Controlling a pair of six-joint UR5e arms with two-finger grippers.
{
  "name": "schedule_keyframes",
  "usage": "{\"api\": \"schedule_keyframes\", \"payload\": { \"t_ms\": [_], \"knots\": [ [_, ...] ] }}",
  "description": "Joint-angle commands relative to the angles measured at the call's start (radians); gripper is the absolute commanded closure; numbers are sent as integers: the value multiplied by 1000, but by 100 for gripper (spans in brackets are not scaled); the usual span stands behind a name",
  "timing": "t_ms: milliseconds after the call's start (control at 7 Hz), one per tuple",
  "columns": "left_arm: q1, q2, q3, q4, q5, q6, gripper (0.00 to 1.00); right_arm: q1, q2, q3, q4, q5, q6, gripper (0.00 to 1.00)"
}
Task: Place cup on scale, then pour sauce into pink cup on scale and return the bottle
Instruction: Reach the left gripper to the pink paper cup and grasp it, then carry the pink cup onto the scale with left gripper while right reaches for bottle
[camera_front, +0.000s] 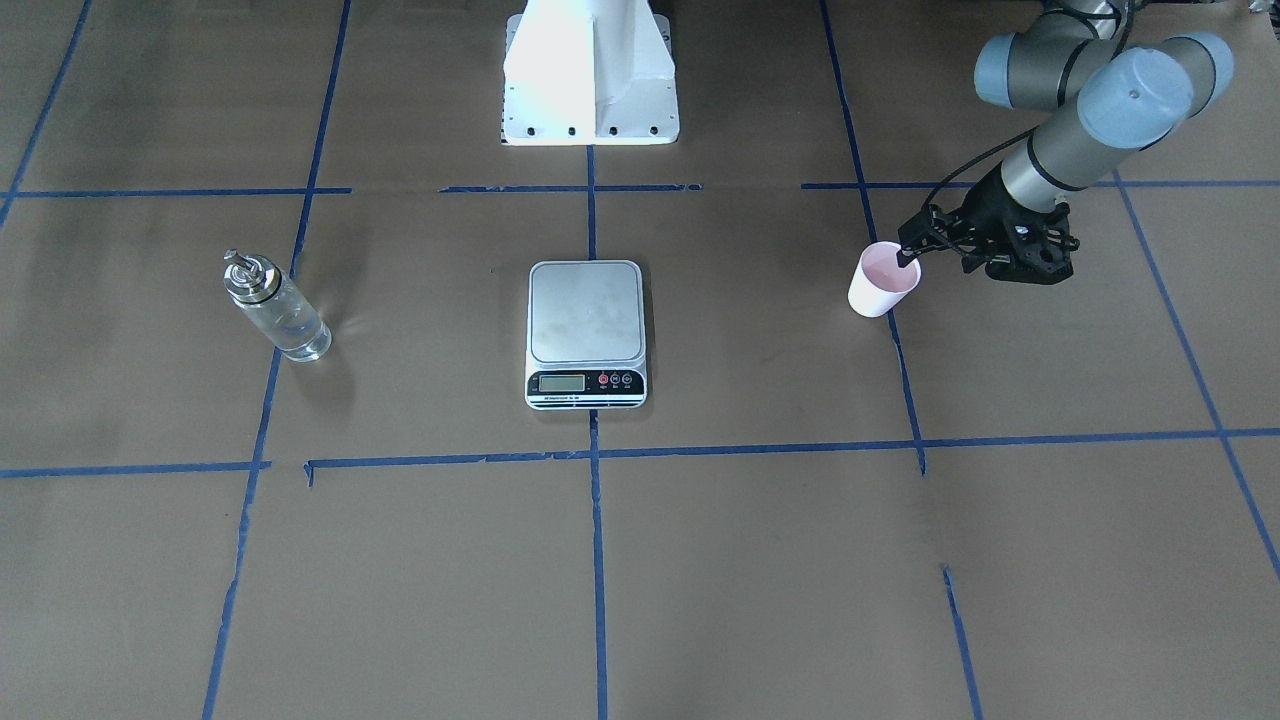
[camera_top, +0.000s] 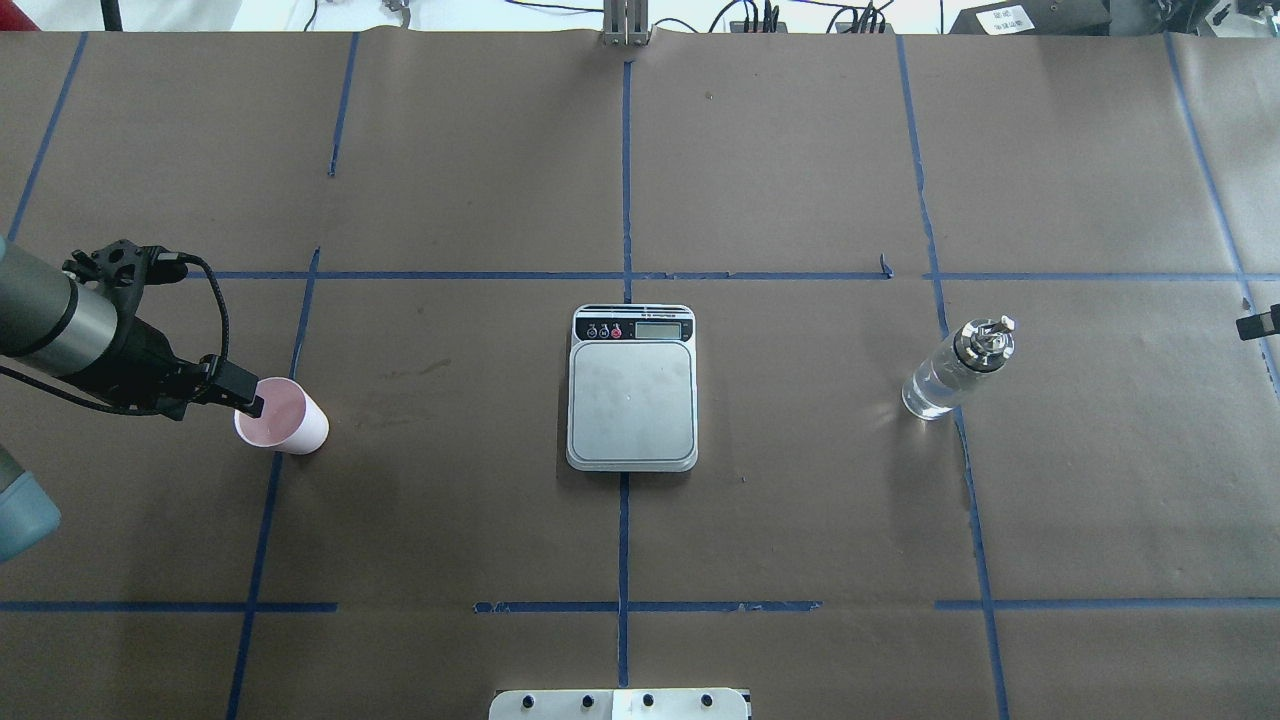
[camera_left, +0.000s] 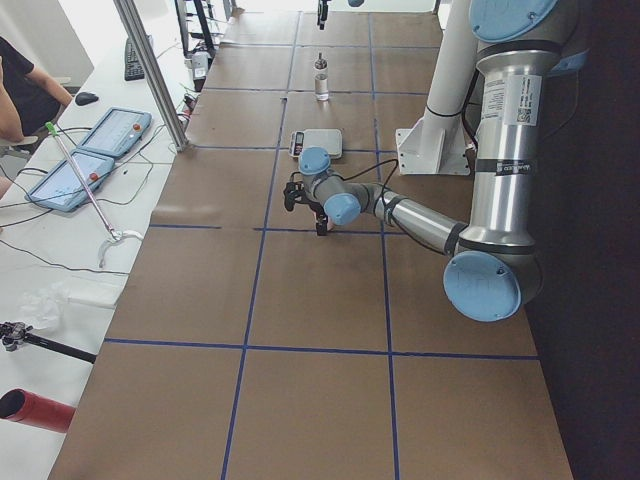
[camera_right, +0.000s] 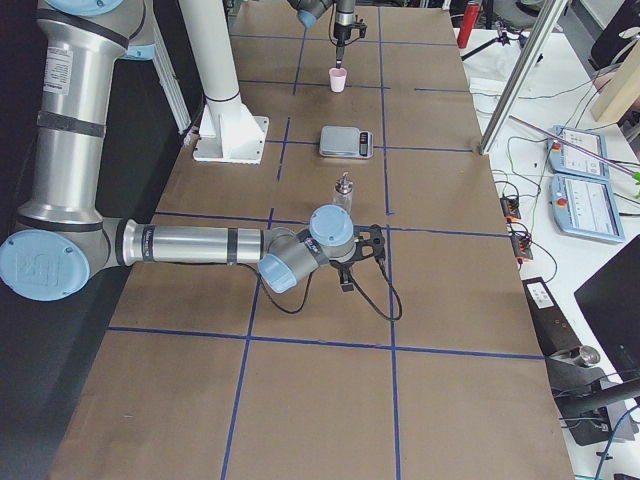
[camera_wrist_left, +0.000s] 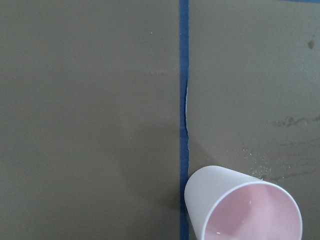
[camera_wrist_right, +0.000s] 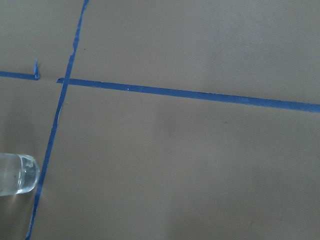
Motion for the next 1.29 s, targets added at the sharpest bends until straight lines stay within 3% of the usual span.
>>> {"api": "schedule_keyframes", "payload": {
  "t_ms": [0, 286, 429, 714, 857, 1143],
  "knots": [
    [21, -10, 19, 0, 2, 0, 26, -3, -3, 0, 4, 2, 0, 0],
    [49, -18, 20, 3, 3, 0, 84, -3, -11, 0, 5, 3, 1, 0],
    [52, -18, 25, 8, 5, 0, 100, -3, -12, -2, 5, 3, 0, 0],
    [44, -24, 11, 29, 2, -41, 100, -3, -12, 3, 17, 3, 0, 0],
    [27, -60, -25, 119, 0, -67, 100, -3, -9, 7, 17, 6, 9, 0],
    [30, -450, -1, 501, 11, -183, 100, -10, -8, 29, 33, 6, 41, 0]
  ]
}}
